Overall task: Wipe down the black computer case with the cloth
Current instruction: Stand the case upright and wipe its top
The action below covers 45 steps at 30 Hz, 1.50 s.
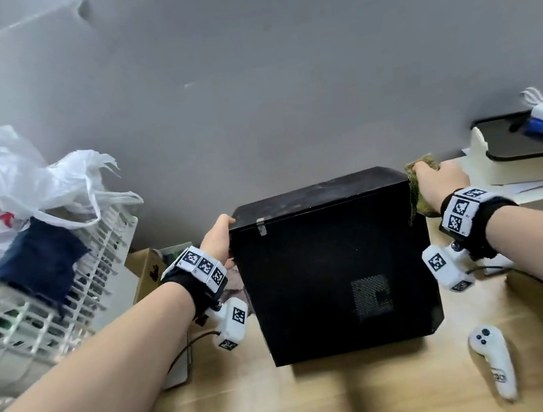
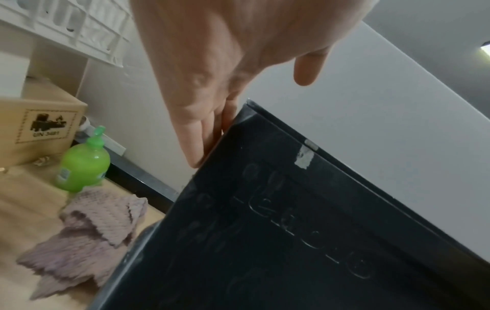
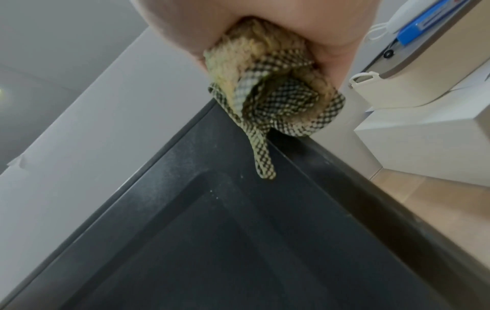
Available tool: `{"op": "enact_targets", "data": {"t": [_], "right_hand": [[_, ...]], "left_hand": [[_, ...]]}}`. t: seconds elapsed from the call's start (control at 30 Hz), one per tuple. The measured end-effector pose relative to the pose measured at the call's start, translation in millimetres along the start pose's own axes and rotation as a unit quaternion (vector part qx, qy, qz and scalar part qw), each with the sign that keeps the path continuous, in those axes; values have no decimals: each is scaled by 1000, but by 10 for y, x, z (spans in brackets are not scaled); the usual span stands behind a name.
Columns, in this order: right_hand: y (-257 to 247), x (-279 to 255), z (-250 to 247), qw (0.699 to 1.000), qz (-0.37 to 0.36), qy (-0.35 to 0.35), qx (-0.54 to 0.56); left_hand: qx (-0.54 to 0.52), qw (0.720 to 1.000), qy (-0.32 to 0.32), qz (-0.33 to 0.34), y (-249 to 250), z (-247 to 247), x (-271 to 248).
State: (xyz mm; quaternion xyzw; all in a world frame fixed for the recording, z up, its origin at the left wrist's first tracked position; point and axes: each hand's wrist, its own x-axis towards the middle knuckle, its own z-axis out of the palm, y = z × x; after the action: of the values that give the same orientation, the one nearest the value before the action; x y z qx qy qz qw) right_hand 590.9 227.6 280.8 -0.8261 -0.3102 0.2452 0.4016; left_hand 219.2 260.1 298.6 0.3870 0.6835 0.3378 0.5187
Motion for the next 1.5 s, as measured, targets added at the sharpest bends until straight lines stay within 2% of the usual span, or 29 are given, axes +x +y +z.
{"op": "enact_targets", "data": {"t": [0.1,0.33,0.47,0.57,0.63,0.7,0.8,0.9,1.0,1.2,1.33,1.43,1.5], "right_hand": [[71,-145,-132,999,-18,-5,-40],[214,-356,-294,985,-55,-41,-157],[316,-503,-348,978,-68,-48,-192],[352,-556,-376,974,-70,-65,-206],[352,-571,-395,969,-69,-80,-222],[350,-575,-412,964,-67,-93,-242],[330,-579,-430,953,-64,-113,-274],[285,-566,-438,947,-64,-118,-290],[242,-521,-422,943,-70,-126,-301],[85,-462,-371,931,-129,-157,-304],[22,-393,-339,910,-163,-175,-339],[37,-353,-312,904,-177,-166,-351],[58,-344,-303,900,-188,-128,-373]], "left_hand": [[39,999,8,17,-156,-85,-15],[175,978,-109,39,-429,-369,-404],[292,937,-151,120,-555,-527,-533],[369,902,-146,171,-585,-576,-570],[392,890,-149,179,-604,-621,-575],[393,891,-162,159,-649,-659,-575],[408,879,-182,166,-705,-680,-671],[396,885,-161,186,-760,-697,-656],[403,885,-153,177,-771,-707,-646],[427,880,-133,160,-697,-682,-710],[447,869,-114,179,-648,-584,-746],[438,873,-112,183,-662,-547,-724],[440,872,-119,177,-645,-550,-707]]}}
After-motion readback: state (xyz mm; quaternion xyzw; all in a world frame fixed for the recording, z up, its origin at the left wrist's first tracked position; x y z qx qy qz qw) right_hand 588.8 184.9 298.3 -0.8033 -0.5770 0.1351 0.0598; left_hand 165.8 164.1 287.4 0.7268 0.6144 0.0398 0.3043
